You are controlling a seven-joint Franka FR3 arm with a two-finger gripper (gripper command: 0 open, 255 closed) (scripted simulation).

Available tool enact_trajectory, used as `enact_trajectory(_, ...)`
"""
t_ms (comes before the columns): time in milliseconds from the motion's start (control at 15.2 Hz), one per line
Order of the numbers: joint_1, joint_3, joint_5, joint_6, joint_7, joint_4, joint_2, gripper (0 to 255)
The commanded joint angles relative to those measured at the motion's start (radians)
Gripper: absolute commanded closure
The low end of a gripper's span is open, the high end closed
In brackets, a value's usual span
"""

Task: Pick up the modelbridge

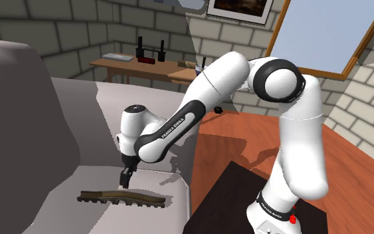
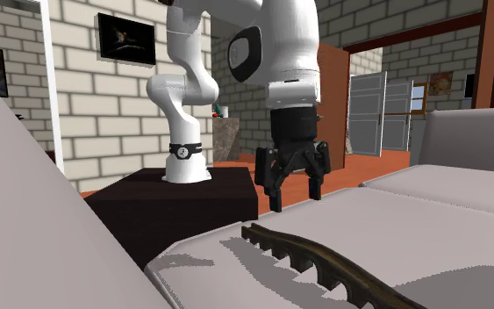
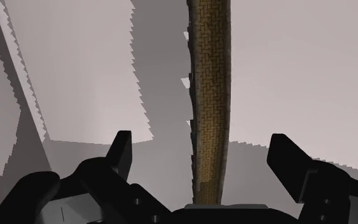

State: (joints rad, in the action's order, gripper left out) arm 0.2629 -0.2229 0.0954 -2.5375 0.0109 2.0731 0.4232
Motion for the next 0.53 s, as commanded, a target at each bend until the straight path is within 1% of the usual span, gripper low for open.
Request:
enact_trajectory(0, 0.023, 0.002, 0.021, -0.021, 0.005, -0.049, 0.071, 0)
enact_trajectory(132, 0.047, 0.005, 0.040, -0.030, 0.006, -0.110, 0.142, 0)
enact_trajectory(198, 0.052, 0.006, 0.043, -0.032, 0.007, -0.122, 0.156, 0)
enact_trajectory(462, 0.060, 0.017, 0.054, -0.067, 0.012, -0.131, 0.200, 0)
